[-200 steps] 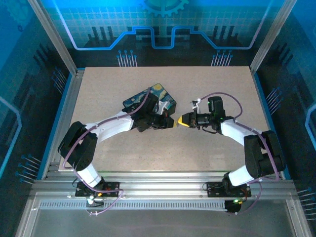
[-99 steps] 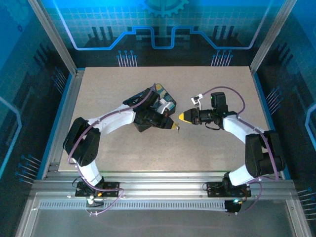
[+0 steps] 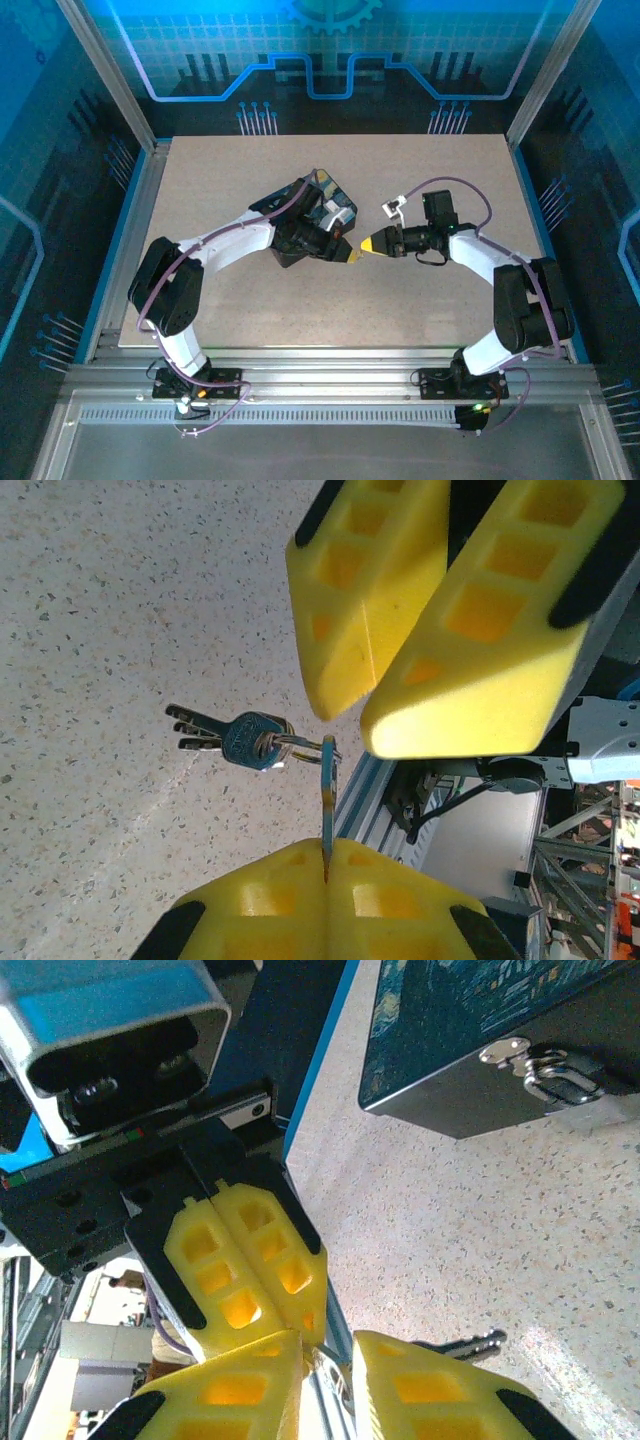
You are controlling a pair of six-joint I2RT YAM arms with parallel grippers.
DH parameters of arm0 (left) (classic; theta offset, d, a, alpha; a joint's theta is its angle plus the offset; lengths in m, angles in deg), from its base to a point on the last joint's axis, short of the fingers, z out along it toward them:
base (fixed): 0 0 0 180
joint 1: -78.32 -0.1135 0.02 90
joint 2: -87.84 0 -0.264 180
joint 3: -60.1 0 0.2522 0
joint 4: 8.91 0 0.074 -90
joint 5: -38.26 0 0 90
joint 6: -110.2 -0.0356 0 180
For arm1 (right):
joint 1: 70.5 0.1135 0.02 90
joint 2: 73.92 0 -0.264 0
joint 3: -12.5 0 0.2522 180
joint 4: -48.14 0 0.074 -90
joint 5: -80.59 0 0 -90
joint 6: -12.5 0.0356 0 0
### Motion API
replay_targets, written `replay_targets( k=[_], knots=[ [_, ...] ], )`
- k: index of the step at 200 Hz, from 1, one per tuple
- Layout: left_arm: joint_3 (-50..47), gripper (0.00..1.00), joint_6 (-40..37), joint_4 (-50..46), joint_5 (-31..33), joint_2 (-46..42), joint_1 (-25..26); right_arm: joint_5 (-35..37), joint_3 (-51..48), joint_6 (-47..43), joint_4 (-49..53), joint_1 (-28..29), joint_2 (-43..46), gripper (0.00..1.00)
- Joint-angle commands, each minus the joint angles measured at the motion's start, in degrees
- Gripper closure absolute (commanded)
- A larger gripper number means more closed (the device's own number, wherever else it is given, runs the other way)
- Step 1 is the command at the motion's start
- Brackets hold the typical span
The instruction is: Unlock the padlock with the key
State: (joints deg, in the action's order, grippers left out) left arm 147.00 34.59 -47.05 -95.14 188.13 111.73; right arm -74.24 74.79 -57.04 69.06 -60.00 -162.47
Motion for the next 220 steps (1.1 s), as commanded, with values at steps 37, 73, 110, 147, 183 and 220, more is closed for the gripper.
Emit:
replay_targets(
  k=[37,73,110,147,183,220],
  knots=[
    [1.2,0.98,-2.2,-0.9,-3.1,-0.3,-1.5,-2.0,1.2,-2.2,1.5,1.1,-0.9,0.83],
    [0.9,0.98,-2.7,-0.7,-4.6,-0.2,-1.5,-0.8,1.4,-0.6,0.5,1.4,-1.4,0.79],
    [0.7,0.99,-3.0,-0.9,-5.0,-0.5,-1.4,-0.5,1.3,0.7,-1.1,1.7,-1.4,0.78],
    [0.9,0.99,-3.2,-0.8,-5.0,-0.4,-1.5,-1.2,1.2,0.4,-1.3,3.0,-1.2,0.83],
    [0.9,0.99,-3.2,-0.4,-5.4,-0.4,-1.8,-1.0,0.7,0.4,-1.2,3.8,-0.8,0.92],
    [0.1,0.97,-3.2,-0.1,-5.3,-0.9,-2.6,-1.8,0.2,0.3,-1.8,3.8,-0.6,1.00]
  ],
)
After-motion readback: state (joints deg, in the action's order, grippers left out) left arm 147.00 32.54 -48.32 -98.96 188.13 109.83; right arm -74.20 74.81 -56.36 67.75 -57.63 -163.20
